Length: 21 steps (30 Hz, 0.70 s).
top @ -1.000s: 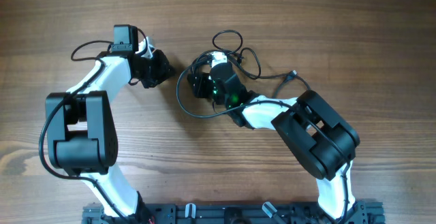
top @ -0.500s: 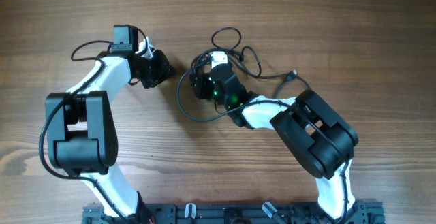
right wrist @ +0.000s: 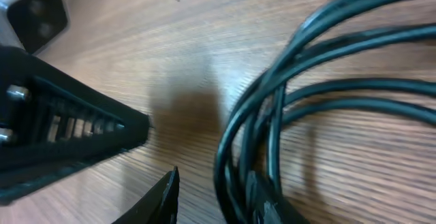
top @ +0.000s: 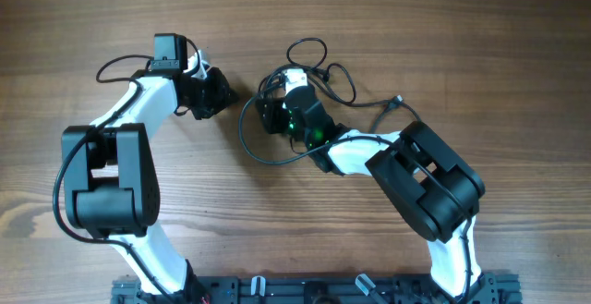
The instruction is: Untangle cables
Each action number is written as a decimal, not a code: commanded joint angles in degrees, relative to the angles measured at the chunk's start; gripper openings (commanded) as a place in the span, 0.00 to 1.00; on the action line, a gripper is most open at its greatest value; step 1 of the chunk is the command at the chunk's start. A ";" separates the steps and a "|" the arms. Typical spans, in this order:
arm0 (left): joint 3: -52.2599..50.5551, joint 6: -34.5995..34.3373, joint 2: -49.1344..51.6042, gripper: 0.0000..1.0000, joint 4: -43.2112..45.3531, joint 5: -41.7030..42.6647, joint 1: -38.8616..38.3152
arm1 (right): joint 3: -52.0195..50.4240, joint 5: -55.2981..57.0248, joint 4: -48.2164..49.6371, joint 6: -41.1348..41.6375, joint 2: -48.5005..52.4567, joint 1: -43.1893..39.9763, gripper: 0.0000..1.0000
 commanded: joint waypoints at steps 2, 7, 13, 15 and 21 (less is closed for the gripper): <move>0.83 0.09 -1.27 0.10 0.26 -0.55 -0.04 | 0.26 3.19 -2.23 -3.37 1.14 -0.20 0.35; 0.83 0.09 -1.27 0.10 0.26 -0.55 -0.07 | 0.26 3.17 -2.51 -3.34 1.73 -0.13 0.35; 0.83 0.11 -1.27 0.11 0.26 -0.55 -0.04 | 0.26 3.26 -2.36 -5.44 2.69 -0.13 0.31; 0.83 0.09 -1.27 0.10 0.26 -0.55 -0.04 | 0.26 3.37 -2.36 -6.29 2.75 -0.13 0.31; 0.83 0.11 -1.27 0.10 0.28 -0.55 -0.04 | 0.26 -0.83 -2.10 -6.27 2.73 -0.13 0.33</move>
